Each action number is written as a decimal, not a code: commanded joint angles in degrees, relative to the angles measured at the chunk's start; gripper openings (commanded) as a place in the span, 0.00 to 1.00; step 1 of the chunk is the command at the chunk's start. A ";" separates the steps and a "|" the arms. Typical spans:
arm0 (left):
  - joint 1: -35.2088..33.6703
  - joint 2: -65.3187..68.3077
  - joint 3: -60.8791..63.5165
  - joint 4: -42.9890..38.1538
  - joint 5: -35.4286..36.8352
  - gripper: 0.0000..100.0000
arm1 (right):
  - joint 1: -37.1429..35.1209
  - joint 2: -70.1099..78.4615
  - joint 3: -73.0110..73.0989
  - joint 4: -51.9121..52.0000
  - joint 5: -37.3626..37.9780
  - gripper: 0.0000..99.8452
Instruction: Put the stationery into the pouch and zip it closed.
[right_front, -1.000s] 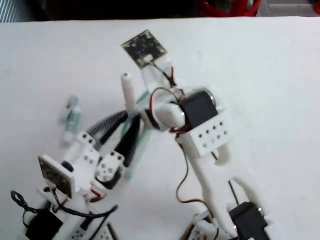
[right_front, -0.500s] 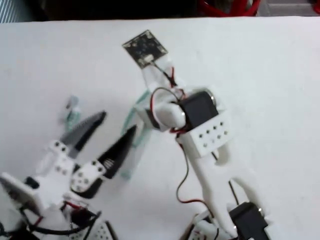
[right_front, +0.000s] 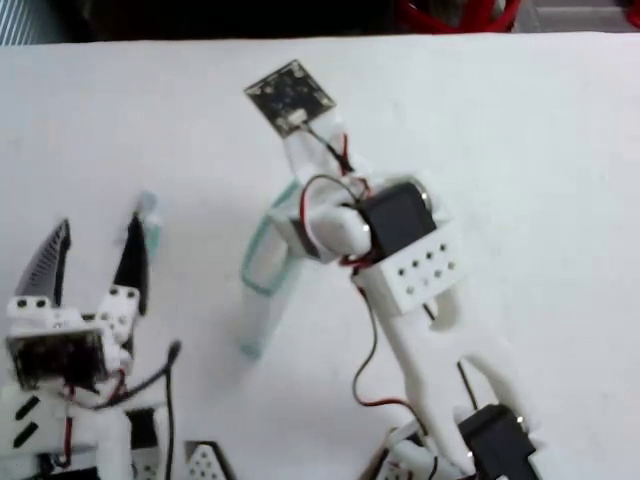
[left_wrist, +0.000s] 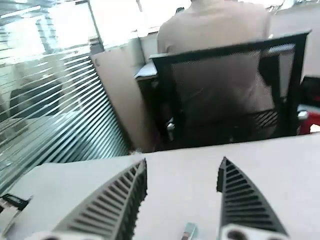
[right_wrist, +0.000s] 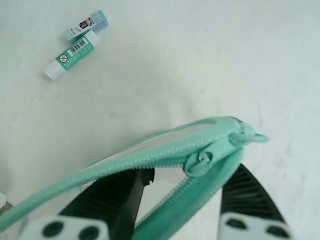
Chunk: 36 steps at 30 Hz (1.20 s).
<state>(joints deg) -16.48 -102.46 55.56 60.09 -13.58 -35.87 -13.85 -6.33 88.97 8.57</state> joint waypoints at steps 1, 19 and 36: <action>-5.58 4.00 1.58 -0.97 -5.01 0.24 | -0.31 0.66 0.35 -0.48 -0.53 0.19; -4.44 93.14 -39.30 9.49 -25.58 0.30 | -0.31 0.13 3.16 -3.03 -0.44 0.19; -6.90 116.62 -46.86 -8.70 -25.93 0.30 | -0.31 0.57 3.25 -3.03 -0.26 0.19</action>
<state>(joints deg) -22.90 13.85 11.25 54.20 -39.08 -35.87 -13.93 -4.22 86.51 8.57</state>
